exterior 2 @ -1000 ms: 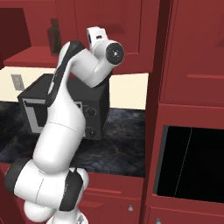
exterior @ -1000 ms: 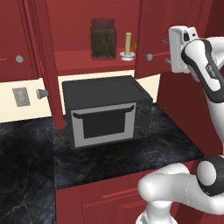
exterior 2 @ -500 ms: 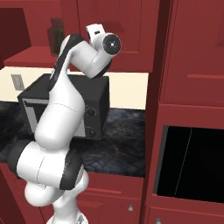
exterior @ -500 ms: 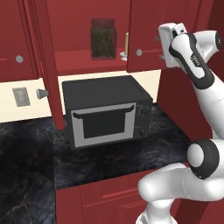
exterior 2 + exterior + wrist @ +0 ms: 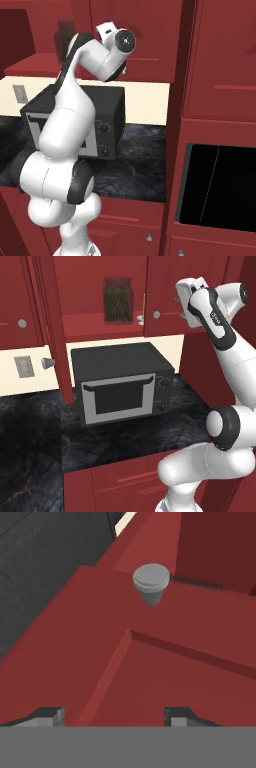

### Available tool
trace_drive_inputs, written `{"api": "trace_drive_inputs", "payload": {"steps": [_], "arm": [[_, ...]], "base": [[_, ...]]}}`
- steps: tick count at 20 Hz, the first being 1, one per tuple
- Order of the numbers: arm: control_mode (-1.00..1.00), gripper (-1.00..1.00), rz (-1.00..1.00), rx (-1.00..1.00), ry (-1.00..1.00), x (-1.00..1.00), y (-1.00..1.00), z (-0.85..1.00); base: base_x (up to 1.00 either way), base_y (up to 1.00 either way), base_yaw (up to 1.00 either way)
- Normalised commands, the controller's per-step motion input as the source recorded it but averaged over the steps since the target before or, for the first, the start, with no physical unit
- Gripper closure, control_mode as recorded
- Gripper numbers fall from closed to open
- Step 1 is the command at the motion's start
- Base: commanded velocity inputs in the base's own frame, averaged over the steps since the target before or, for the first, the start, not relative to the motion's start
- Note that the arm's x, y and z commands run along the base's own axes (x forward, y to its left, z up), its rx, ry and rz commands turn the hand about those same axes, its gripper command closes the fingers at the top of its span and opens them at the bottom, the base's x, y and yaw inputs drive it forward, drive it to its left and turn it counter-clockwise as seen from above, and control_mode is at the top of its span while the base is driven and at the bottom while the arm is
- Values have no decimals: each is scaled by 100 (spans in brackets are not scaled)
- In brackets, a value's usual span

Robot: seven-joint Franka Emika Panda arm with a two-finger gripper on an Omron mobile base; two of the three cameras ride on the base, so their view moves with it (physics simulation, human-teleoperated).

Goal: Pick the jar and candle from the dining table and place them in the open cabinet. Close the cabinet after placing the objects.

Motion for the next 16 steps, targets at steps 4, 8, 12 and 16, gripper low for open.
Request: {"api": "trace_drive_inputs", "payload": {"steps": [4,8,12,16], "arm": [[-100,-100,0,-4,5,23,0,-20],[-100,-100,0,-4,-3,-51,11,-19],[-100,-100,0,-7,-7,-64,23,-20],[-100,-100,0,-9,-9,-54,36,-6]], "base": [[0,0,0],[0,0,0],[0,0,0],[0,0,0]]}}
